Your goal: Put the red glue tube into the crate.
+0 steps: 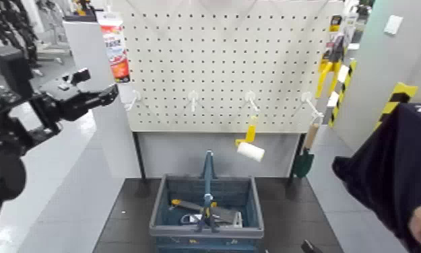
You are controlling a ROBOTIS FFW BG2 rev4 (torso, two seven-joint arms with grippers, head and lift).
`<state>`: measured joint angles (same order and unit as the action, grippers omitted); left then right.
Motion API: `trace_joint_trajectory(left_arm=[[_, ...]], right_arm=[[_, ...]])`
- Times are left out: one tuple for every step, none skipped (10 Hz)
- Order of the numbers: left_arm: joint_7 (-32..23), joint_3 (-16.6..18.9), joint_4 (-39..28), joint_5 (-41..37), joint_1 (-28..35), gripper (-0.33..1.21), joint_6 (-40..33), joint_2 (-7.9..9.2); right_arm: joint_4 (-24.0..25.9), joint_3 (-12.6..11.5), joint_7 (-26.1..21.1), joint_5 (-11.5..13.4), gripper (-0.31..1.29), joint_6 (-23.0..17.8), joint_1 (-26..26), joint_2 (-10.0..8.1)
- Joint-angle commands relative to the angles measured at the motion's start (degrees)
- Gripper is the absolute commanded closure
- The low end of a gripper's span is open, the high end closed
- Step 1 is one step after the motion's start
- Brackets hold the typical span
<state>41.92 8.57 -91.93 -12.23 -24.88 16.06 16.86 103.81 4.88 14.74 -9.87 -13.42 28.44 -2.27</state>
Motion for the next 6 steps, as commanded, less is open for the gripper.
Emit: trace_joint_trajectory(left_arm=[[1.4, -1.8, 5.4, 0.5, -4.2, 0.24, -1.6, 0.28], [2.2, -2.3, 7.7, 0.6, -5.7, 0.24, -2.5, 0.37], [2.6, -3.7, 9.8, 0.4, -7.5, 0.24, -3.2, 0.89], [3.1, -5.1, 11.8, 0.4, -9.1, 0.25, -4.2, 1.16], [3.5, -5.8, 13.4, 0.3, -10.4, 0.26, -4.8, 1.16], [4.1, -6.9, 14.5, 0.0, -11.6, 0.26, -5.2, 1.33]], right_arm=[[-0.1, 0.1, 0.2, -0.2, 0.15, 0.3, -0.3, -0.11], [-0.2, 0.2, 0.4, -0.2, 0.15, 0.5, -0.4, -0.20], [-0.4, 0.4, 0.5, -0.4, 0.15, 0.6, -0.8, -0.37], [-0.4, 0.4, 0.6, -0.5, 0.15, 0.7, -0.8, -0.37], [-0.4, 0.5, 0.6, -0.6, 0.15, 0.8, -0.8, -0.46], [-0.4, 0.5, 0.8, -0.7, 0.15, 0.8, -0.9, -0.46]])
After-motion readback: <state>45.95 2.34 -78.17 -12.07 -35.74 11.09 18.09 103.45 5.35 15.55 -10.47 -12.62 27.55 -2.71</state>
